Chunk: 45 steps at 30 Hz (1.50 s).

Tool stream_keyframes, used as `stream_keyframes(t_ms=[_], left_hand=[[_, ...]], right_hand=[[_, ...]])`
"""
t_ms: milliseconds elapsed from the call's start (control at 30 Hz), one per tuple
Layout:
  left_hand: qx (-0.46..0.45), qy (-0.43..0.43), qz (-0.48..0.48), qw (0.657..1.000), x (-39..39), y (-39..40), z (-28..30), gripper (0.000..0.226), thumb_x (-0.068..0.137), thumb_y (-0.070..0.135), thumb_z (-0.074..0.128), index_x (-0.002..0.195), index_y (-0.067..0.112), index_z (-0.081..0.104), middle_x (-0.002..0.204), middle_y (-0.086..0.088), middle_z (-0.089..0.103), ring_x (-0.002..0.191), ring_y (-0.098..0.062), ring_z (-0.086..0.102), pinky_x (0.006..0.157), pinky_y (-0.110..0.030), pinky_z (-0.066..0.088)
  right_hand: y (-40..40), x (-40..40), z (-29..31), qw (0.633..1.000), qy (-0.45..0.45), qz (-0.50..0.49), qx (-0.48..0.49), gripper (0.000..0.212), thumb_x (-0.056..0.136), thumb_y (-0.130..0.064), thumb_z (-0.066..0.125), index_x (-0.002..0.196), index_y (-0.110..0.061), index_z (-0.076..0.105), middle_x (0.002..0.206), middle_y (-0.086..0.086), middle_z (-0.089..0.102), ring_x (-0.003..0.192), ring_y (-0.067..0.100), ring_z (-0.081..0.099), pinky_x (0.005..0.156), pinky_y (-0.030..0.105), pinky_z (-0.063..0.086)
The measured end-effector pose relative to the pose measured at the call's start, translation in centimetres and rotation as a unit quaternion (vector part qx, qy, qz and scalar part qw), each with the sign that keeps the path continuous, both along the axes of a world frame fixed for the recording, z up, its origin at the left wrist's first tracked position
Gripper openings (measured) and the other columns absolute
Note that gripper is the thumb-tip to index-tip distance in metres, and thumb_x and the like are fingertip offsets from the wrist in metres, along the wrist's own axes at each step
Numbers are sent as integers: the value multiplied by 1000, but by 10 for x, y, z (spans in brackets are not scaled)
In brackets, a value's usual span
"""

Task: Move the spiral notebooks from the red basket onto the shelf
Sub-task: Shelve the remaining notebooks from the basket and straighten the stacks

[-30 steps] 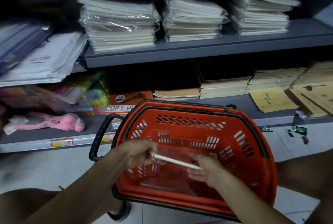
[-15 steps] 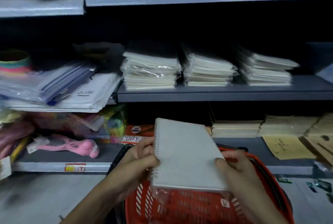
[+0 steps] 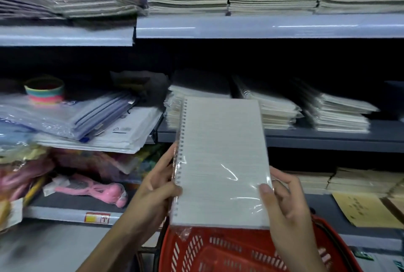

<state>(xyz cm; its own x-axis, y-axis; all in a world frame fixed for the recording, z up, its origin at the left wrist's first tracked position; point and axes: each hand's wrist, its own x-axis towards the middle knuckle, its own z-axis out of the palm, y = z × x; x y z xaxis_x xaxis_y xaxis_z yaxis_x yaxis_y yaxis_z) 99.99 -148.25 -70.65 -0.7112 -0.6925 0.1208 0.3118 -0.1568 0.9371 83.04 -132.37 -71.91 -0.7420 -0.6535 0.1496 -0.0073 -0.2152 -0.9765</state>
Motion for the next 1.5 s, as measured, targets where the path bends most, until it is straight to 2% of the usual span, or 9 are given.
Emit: stream_keyframes(t_ms=[200, 333, 467, 633, 733, 867, 1000, 1200, 1500], left_hand=[[16, 31, 111, 993, -17, -27, 32, 43, 86, -3, 56, 122, 18, 65, 120, -7, 72, 104, -18, 70, 83, -26, 59], [35, 36, 204, 978, -34, -49, 51, 25, 93, 2, 60, 116, 11, 65, 111, -12, 73, 93, -19, 68, 81, -31, 54], [81, 52, 268, 959, -52, -72, 73, 12, 91, 9, 67, 100, 18, 68, 89, -4, 72, 77, -17, 62, 66, -29, 48], [34, 44, 239, 969, -43, -54, 77, 43, 82, 14, 74, 124, 13, 63, 116, -9, 74, 109, -16, 69, 97, -32, 51], [-21, 6, 279, 960, -44, -39, 67, 51, 73, 13, 77, 123, 15, 65, 112, -5, 75, 107, -20, 71, 100, -42, 52], [-53, -16, 324, 944, -54, -49, 59, 41, 77, 11, 80, 116, 14, 70, 105, -5, 77, 101, -21, 74, 99, -45, 54], [-78, -34, 349, 933, -65, -77, 68, 35, 77, 19, 82, 110, 17, 72, 100, -6, 77, 87, -16, 76, 91, -33, 58], [-117, -61, 396, 908, -99, -130, 67, 34, 86, 26, 77, 118, 16, 70, 66, 3, 53, 57, -12, 54, 59, -20, 52], [-133, -97, 425, 890, -116, -151, 66, 44, 87, 29, 75, 129, 19, 65, 61, 5, 47, 55, -1, 52, 67, -14, 48]], right_hand=[[-55, -20, 28, 999, 25, -13, -31, 18, 100, -10, 53, 114, -20, 54, 92, -7, 78, 85, 7, 73, 71, 19, 57], [-103, -38, 45, 1000, 26, -5, 0, 6, 98, -16, 59, 104, -18, 57, 87, 29, 66, 77, 22, 56, 64, 24, 43], [-137, -56, 64, 998, -53, 37, 13, 30, 86, -27, 74, 105, -25, 51, 106, 8, 70, 105, 23, 66, 96, 40, 51], [-114, -63, 59, 980, -94, 159, -71, 71, 64, -6, 80, 122, -12, 40, 115, 14, 70, 94, 25, 68, 90, 46, 57], [-108, -71, 51, 987, -68, 129, -68, 56, 67, -2, 74, 116, -5, 47, 110, 18, 72, 81, 26, 71, 82, 37, 61], [-117, -74, 48, 995, -40, 65, -67, 44, 77, 1, 74, 117, -3, 55, 100, 17, 76, 83, 31, 75, 81, 40, 61], [-138, -68, 55, 998, -34, 13, -49, 43, 81, -8, 78, 119, -12, 60, 84, 14, 77, 65, 26, 71, 58, 31, 60], [-190, -76, 62, 998, -51, -12, -30, 55, 88, -13, 74, 138, -14, 53, 62, 7, 66, 48, 18, 60, 43, 27, 50], [-206, -90, 60, 1000, -3, 6, 3, 59, 92, -23, 70, 145, -22, 46, 69, 13, 66, 50, 22, 61, 45, 31, 52]])
